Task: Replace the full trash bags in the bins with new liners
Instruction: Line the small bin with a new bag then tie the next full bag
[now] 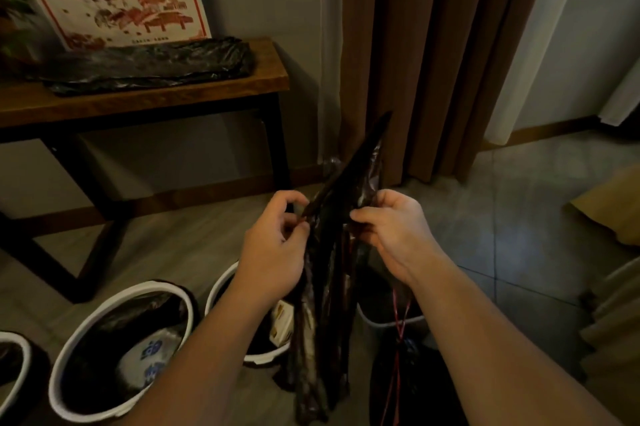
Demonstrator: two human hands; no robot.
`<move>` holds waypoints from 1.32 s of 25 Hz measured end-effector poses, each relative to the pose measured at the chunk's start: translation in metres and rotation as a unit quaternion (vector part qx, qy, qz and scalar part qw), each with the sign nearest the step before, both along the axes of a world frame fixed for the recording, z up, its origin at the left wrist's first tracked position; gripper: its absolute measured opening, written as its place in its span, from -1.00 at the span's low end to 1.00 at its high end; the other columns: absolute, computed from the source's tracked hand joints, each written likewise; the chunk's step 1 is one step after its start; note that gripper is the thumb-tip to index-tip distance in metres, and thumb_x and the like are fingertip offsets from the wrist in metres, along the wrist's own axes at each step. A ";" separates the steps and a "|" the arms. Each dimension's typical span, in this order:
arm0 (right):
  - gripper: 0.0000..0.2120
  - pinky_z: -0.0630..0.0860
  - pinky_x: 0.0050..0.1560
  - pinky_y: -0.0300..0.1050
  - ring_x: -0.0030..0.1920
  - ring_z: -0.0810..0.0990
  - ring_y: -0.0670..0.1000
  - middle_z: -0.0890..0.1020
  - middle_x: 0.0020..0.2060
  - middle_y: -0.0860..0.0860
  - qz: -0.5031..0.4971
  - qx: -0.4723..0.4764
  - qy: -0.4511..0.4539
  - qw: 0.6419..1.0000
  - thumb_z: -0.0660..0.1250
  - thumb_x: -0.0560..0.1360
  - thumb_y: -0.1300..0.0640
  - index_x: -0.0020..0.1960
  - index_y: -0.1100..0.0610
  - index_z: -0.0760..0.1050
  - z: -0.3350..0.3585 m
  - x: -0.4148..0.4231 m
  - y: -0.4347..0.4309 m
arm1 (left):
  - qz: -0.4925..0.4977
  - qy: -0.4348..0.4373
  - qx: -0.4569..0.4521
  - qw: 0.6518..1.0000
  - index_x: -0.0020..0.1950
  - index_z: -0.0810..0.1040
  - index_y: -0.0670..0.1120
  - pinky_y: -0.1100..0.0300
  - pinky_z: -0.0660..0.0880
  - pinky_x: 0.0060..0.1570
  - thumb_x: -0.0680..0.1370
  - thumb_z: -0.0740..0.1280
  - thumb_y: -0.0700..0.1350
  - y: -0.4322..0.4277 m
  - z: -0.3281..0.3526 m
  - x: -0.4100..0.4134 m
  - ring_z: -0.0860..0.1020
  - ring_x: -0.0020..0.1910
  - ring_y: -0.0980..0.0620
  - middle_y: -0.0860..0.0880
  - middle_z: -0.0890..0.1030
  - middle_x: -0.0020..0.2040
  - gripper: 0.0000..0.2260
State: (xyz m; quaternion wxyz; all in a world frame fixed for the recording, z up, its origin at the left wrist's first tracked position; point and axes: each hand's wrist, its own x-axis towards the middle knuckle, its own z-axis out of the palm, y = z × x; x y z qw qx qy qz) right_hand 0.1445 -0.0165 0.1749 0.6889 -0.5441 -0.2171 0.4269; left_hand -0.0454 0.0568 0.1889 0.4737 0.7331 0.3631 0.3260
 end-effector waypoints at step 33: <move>-0.77 0.57 -0.25 -0.07 -0.24 0.58 0.00 0.61 -0.19 -0.04 -0.011 -0.312 -0.794 0.522 0.37 0.60 0.18 -0.21 -0.03 0.54 0.101 0.056 -0.048 | -0.067 0.507 0.276 0.814 0.20 0.64 0.11 0.02 0.61 -0.12 0.50 0.37 -0.13 0.083 0.024 -0.071 0.55 -0.02 0.00 0.05 0.58 0.02 -0.70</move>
